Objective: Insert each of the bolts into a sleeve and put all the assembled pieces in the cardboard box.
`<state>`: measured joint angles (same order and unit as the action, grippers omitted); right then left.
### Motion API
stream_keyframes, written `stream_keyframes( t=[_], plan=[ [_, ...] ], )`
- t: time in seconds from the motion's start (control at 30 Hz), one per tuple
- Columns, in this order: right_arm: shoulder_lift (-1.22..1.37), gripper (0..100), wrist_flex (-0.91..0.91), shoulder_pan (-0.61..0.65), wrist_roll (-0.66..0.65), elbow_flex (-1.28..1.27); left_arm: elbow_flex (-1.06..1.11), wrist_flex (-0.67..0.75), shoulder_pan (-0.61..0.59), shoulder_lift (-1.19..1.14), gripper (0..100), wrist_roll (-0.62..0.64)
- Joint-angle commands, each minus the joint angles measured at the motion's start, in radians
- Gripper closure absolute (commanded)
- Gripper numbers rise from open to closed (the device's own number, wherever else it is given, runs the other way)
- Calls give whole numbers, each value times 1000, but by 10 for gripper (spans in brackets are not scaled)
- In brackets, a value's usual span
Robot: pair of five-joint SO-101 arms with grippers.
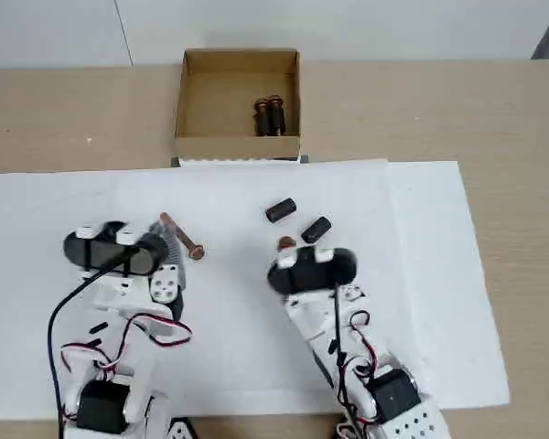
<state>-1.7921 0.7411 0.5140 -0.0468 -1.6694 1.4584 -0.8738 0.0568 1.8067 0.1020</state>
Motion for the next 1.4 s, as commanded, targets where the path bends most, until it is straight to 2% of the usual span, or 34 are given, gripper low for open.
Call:
stream_keyframes(
  t=[0.0, 0.17, 0.37, 0.6, 0.97, 1.13, 1.37],
  plan=[
    [-2, 995, 62, -56, 38, 69, 33, -69, -60, 8, 994, -55],
    [1, 995, 82, -65, 55, 180, 94, -141, -129, 8, 994, -86],
    [99, 995, 134, -65, 115, 302, 185, -135, -158, 9, 994, -86],
    [541, 995, 87, -65, 161, 661, 186, -135, -153, 11, 994, -84],
    [1262, 995, -143, -67, 149, 1125, 185, -135, -157, 11, 994, -84],
    [1498, 995, -236, -67, 43, 1286, 185, -135, -157, 11, 994, -84],
    [1801, 995, -328, -67, -32, 1576, 185, -135, -157, 11, 994, -83]
  ],
)
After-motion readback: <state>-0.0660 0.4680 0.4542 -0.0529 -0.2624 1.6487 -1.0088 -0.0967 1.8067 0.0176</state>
